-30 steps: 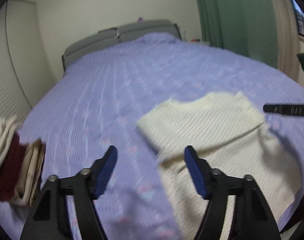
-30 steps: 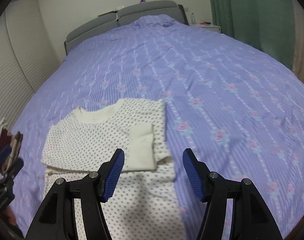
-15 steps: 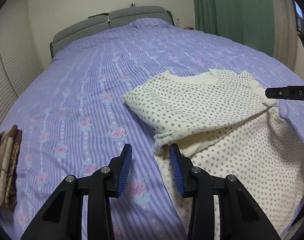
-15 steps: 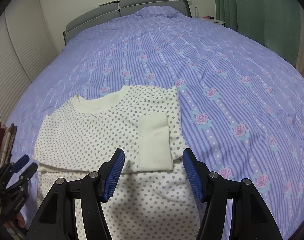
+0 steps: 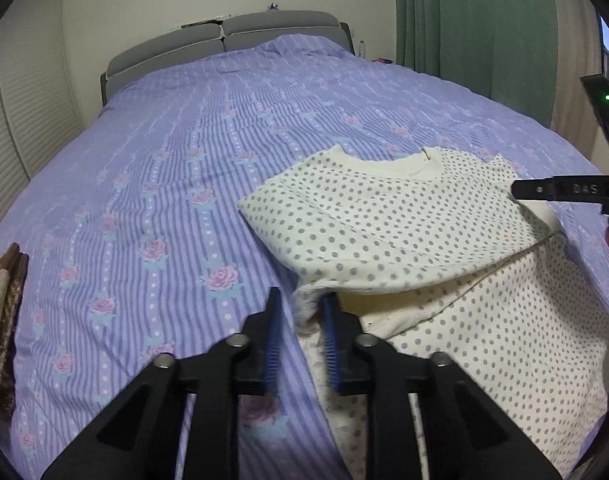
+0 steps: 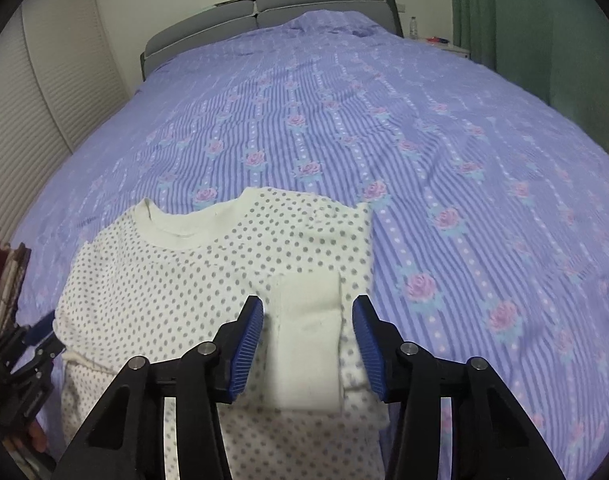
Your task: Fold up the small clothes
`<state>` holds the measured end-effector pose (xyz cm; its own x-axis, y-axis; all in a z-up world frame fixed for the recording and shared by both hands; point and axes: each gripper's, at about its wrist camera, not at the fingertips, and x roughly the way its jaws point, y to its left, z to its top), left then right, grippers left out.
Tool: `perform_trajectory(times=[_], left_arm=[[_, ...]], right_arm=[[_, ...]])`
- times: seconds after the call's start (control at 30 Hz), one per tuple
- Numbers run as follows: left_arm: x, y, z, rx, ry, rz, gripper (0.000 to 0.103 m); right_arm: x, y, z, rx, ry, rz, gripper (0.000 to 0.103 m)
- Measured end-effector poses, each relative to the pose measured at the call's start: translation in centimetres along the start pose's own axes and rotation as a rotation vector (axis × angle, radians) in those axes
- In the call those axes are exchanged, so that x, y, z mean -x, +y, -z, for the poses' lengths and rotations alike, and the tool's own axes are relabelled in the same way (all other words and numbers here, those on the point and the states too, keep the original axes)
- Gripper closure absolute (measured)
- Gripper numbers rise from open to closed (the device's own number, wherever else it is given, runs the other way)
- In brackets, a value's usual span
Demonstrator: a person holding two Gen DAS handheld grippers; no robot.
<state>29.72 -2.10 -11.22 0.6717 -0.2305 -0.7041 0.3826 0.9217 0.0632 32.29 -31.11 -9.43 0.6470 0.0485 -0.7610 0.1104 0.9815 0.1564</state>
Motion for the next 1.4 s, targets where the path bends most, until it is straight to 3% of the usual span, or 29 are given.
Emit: perform_trajectory(times=[0.2,0.33,0.37,0.57,0.67,0.7,0.8,0.93,1.03,1.17,1.2,1.27,1.3,1.33,1.4], left_arm=[[0.1,0.7,0.6,0.050,0.008,-0.030,0.089],[-0.1,1.5,1.3,0.108,0.023,-0.034,0.089],[-0.1,1.5,1.3,0.111,0.020,-0.037,0.089],[0.7,1.4,1.7,0.139,0.009,-0.083,0.089],[1.3,1.7,2.5,0.154,0.015,-0.182,0.097],[1.4,2.1,2.7,0.168,0.024,-0.171,0.097],[2.0,3.3,3.1,0.228,0.036,-0.124,0.097],[3.6,1.4,2.2,0.101,-0.017,-0.154,0.095],[3.8,0.5,1.8,0.090,-0.011,-0.101,0.094],[3.7,-0.3,1.9,0.095,0.007,-0.091,0.089],[3.7,-0.4,2.1,0.099,0.014,-0.087,0.087],[4.0,-0.5,2.2,0.105,0.022,-0.093,0.084],[4.0,-0.6,2.2,0.109,0.026,-0.095,0.084],[4.1,-0.6,2.3,0.114,0.028,-0.096,0.083],[4.7,-0.5,2.7,0.126,0.032,-0.095,0.075]], right_arm=[[-1.5,-0.6,-0.4,-0.035,0.025,-0.021,0.060],[-1.9,0.3,-0.4,0.002,0.032,-0.031,0.086],[-1.8,0.7,-0.5,0.007,0.032,-0.038,0.088],[3.2,2.3,-2.2,0.038,-0.141,-0.029,0.090],[5.2,2.6,-3.3,0.045,-0.211,-0.028,0.090],[5.6,2.6,-3.5,0.047,-0.223,-0.016,0.090],[6.0,1.9,-3.4,0.034,-0.202,-0.036,0.090],[4.4,1.5,-2.2,0.046,-0.119,0.025,0.090],[2.6,0.4,-1.5,0.017,-0.065,0.030,0.090],[1.1,-0.5,-1.3,0.014,-0.033,0.040,0.090],[0.9,-0.8,-1.2,0.003,-0.037,0.055,0.087],[0.7,-1.1,-0.9,-0.006,-0.035,0.089,0.071],[0.7,-1.5,-0.8,-0.013,-0.028,0.154,0.056],[0.9,-1.9,-0.6,-0.025,-0.036,0.207,0.050],[1.5,-2.6,-0.2,-0.048,-0.056,0.254,0.049]])
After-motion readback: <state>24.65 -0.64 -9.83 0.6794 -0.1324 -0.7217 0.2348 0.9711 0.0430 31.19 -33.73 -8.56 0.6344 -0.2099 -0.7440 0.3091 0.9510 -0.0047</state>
